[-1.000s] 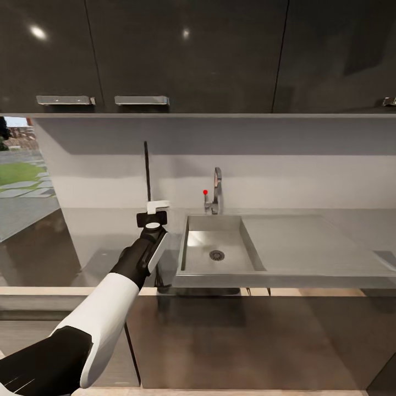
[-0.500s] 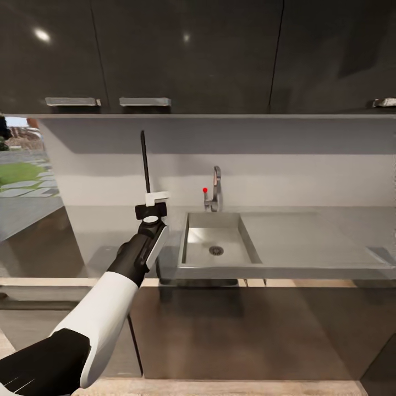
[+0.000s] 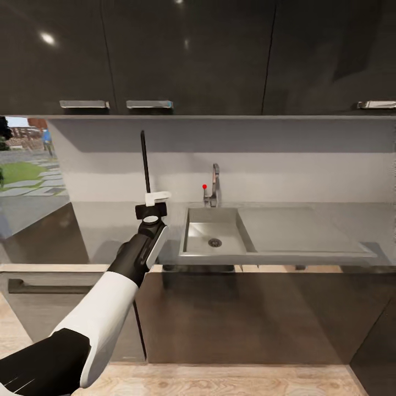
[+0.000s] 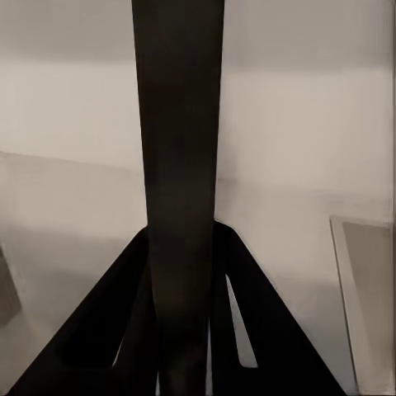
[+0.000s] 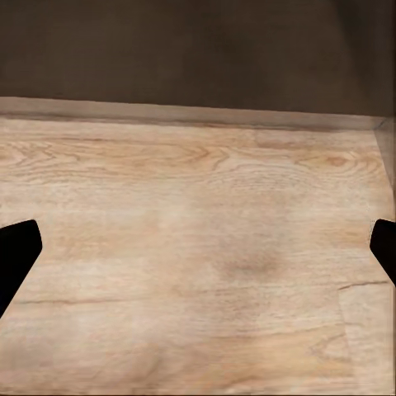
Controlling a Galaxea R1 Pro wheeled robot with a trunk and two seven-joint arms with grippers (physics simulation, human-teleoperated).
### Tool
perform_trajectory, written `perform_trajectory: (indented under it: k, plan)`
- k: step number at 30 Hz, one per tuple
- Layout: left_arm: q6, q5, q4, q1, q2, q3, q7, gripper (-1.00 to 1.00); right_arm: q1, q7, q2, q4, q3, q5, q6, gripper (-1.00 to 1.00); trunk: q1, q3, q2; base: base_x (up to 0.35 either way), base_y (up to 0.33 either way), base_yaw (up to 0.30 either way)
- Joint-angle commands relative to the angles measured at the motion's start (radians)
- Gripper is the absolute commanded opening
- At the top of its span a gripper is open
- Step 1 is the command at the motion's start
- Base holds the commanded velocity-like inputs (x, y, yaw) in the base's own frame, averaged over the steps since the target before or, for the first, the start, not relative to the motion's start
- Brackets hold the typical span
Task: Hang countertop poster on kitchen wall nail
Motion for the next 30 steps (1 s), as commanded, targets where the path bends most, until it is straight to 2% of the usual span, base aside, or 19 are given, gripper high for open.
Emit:
perform_trajectory:
  k: [1, 30]
  plan:
    - [0.004, 0.007, -0.001, -0.001, 0.000, -0.002, 0.011, -1.00, -0.001, -0.002, 0.000, 0.000, 0.000, 0.000, -0.003, 1.00, -0.001, -0.001, -0.001, -0.328, 0.000, 0.000]
    - [0.004, 0.010, 0.000, -0.001, 0.000, -0.005, 0.006, -1.00, -0.001, -0.002, 0.000, 0.000, -0.002, 0.000, -0.003, 1.00, -0.001, -0.001, -0.001, -0.338, 0.000, 0.000]
